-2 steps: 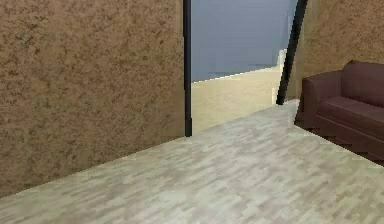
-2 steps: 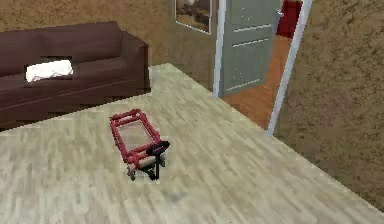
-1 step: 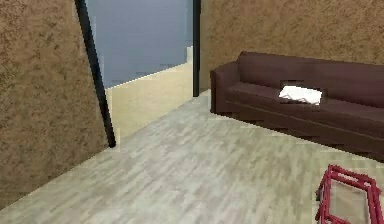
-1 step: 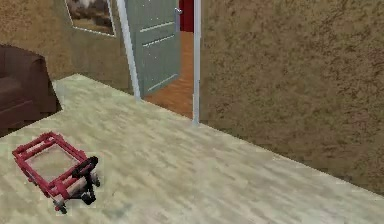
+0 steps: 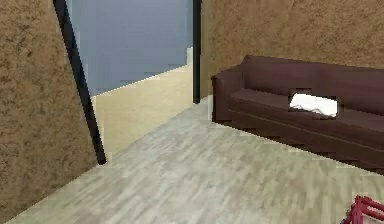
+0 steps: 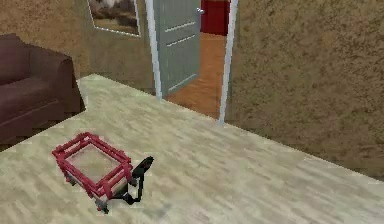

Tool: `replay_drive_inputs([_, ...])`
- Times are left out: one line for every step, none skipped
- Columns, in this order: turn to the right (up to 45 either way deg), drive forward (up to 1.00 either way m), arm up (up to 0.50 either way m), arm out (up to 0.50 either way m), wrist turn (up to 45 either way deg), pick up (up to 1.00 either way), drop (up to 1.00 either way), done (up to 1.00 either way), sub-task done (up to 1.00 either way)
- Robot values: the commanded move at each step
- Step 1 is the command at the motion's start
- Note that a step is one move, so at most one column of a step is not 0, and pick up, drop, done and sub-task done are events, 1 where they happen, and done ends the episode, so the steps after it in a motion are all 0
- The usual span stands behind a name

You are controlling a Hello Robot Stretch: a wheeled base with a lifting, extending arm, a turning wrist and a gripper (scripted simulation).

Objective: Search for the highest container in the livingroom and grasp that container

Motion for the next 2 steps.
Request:
replay_drive_inputs([45.0, 0.00, 0.00, 0.00, 0.0, 0.00, 0.00, 0.00, 0.00])
replay_drive_inputs([45.0, 0.00, 0.00, 0.00, 0.0, 0.00, 0.00, 0.00, 0.00])
